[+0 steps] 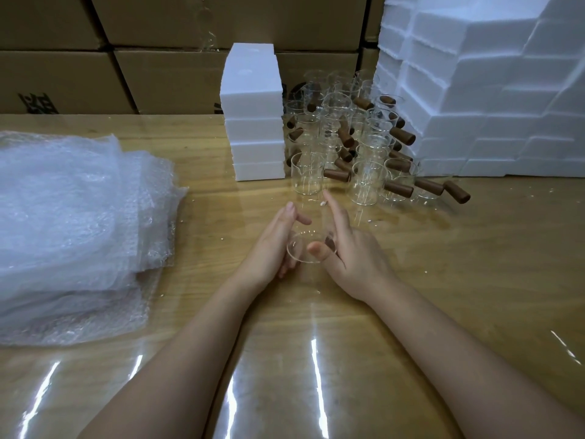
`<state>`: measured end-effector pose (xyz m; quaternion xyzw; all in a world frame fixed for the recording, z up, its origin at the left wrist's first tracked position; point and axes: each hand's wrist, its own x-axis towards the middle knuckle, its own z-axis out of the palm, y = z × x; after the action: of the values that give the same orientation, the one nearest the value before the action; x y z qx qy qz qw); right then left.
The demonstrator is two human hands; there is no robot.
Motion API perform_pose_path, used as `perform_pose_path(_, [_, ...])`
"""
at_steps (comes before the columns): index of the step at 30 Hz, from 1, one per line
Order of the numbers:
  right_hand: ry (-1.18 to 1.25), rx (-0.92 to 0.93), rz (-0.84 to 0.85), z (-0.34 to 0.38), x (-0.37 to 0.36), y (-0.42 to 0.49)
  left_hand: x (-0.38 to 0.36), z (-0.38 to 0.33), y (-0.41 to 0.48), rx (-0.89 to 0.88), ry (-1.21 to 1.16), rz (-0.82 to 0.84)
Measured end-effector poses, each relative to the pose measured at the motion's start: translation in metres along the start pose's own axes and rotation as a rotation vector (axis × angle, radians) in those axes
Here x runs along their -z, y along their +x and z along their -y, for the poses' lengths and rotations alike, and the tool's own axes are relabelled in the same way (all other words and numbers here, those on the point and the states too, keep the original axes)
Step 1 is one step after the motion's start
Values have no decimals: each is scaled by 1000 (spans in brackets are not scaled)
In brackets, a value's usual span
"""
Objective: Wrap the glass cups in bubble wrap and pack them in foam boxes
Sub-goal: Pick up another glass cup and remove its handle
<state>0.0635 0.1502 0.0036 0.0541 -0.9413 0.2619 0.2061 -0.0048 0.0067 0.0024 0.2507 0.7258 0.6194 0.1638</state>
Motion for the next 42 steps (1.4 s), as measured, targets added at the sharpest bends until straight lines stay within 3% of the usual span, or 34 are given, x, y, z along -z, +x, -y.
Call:
perform_pose_path(10, [216, -53, 74, -7, -9, 0, 1, 0, 2, -14, -72, -105])
perform_pose_path(13, [133, -52, 47, -8, -9, 0, -1, 3, 3, -4, 0, -80])
perform_pose_path(17, [-68, 57, -168, -6, -8, 1, -5, 6, -1, -41, 161, -5])
perform_pose_path(20, [-164, 100, -215, -4, -6, 0, -4, 4, -3, -87, 243, 15])
perform_pose_path(26, [-234, 39, -283, -1, -7, -1, -7, 2, -4, -136, 172, -15])
perform_pose_path(30, [-175, -57, -210, -6, -6, 1, -5, 4, 1, -224, 188, -78])
perform_pose_path(35, [-146, -117, -87, -11, -9, 4, 0, 6, 4, -149, -38, -48])
perform_pose_path(39, [-194, -186, -191, -12, -7, 6, 0, 5, 3, -138, -133, -56])
perform_pose_path(42, [-77, -210, -219, -9, -3, 7, 0, 4, 2, -154, -127, -73])
